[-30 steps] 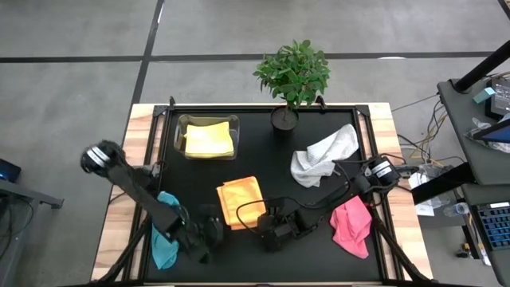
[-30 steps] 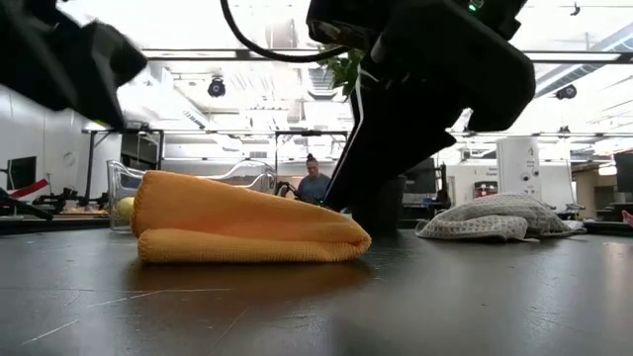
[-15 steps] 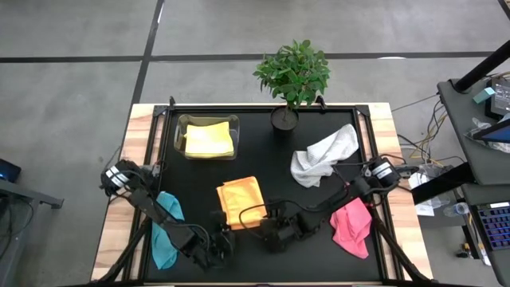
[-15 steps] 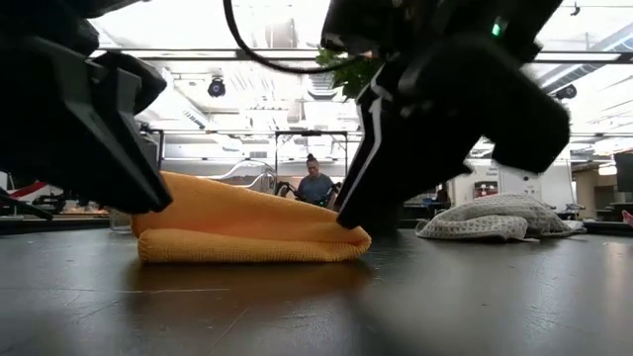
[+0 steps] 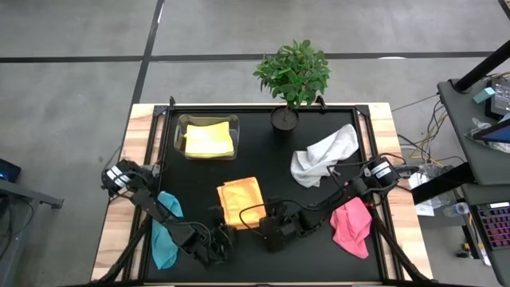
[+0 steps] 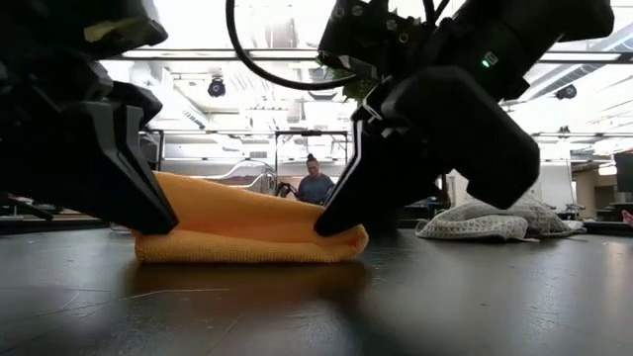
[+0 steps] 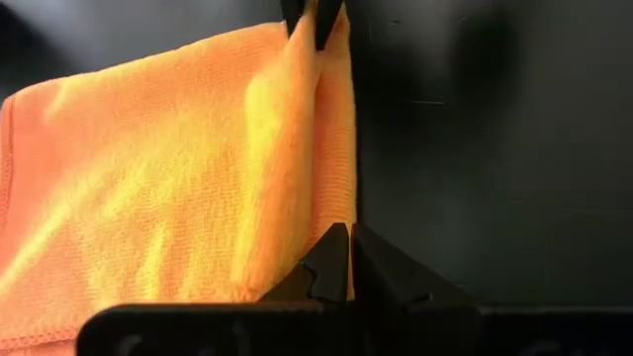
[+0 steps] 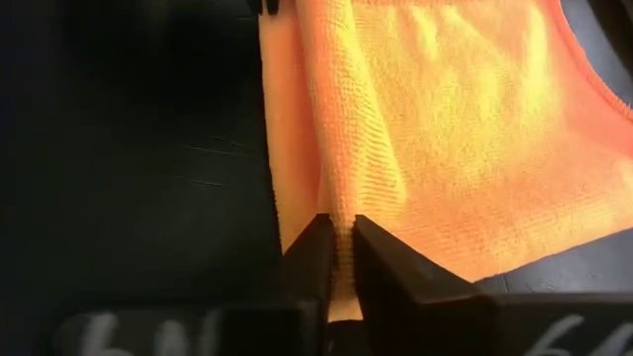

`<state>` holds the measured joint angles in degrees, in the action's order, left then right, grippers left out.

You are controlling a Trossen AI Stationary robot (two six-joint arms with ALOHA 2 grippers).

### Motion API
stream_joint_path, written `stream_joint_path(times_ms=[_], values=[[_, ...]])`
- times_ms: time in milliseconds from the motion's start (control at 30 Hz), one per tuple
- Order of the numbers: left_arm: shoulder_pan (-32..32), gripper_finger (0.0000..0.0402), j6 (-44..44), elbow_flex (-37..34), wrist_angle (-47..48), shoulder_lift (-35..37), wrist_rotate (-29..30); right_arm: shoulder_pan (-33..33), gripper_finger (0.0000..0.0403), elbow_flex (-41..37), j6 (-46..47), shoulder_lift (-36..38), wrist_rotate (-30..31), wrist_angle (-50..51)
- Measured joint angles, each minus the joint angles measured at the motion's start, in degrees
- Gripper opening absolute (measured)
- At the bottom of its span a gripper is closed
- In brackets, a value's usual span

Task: Fold microfiber towels
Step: Fold the orange towel

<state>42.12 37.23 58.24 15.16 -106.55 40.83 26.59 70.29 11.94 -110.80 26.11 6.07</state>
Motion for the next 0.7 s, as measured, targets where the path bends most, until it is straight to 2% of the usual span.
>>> stream_joint_path(times_ms=[133,433,700], values=[[-0.1,0.0003,0.0,-0.2,0.0,-1.0,0.0,0.0,0.0011,0.0,0.0,0.0,0.0,-0.7],[-0.4,0.0004,0.0,-0.5,0.9,-1.8,-2.4,0.4,0.0009,0.0,0.5,0.1,0.0,-0.4],[-0.5,0.0004,1.2,-0.4,3.5,-1.1,-5.8,1.2,0.0009,0.1,4.4,2.8,0.0,4.7]])
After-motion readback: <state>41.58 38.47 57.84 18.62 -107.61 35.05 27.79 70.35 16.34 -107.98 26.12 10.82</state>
